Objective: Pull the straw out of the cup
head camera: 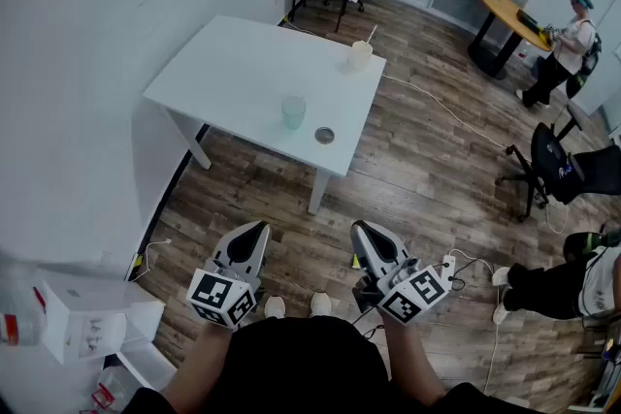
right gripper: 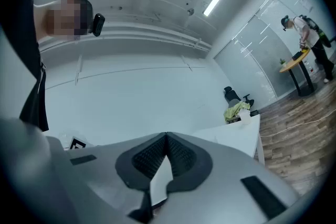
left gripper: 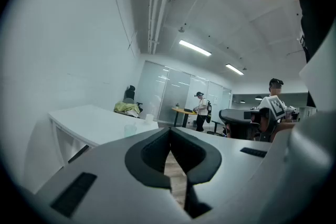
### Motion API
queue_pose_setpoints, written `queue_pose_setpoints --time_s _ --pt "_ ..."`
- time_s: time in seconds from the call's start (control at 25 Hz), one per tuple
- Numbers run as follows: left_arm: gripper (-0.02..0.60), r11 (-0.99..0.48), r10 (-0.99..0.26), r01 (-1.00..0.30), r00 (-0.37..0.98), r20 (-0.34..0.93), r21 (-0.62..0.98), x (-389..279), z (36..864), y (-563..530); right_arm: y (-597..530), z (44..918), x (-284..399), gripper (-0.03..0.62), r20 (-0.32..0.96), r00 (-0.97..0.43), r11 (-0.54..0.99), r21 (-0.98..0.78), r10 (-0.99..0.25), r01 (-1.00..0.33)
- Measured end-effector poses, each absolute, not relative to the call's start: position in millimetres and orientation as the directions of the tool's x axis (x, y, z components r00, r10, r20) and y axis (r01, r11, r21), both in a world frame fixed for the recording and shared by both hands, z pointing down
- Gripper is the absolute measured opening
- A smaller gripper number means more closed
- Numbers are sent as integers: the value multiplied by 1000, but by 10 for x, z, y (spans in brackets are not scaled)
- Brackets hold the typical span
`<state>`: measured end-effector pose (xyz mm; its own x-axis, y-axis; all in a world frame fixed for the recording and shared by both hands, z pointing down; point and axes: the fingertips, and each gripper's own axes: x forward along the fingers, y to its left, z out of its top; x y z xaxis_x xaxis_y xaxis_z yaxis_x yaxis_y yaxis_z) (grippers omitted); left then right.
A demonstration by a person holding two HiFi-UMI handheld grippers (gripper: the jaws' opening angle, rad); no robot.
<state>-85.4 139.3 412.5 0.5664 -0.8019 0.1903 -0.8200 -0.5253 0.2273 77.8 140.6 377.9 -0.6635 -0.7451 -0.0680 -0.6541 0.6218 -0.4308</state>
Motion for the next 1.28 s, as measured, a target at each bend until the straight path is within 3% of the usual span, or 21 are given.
queue_pose_setpoints --time_s 1.28 --pt "14 -454 -837 -864 497 229 218 -124 4282 1669 1484 4032 1474 23 -76 -739 666 -503 -669 -551"
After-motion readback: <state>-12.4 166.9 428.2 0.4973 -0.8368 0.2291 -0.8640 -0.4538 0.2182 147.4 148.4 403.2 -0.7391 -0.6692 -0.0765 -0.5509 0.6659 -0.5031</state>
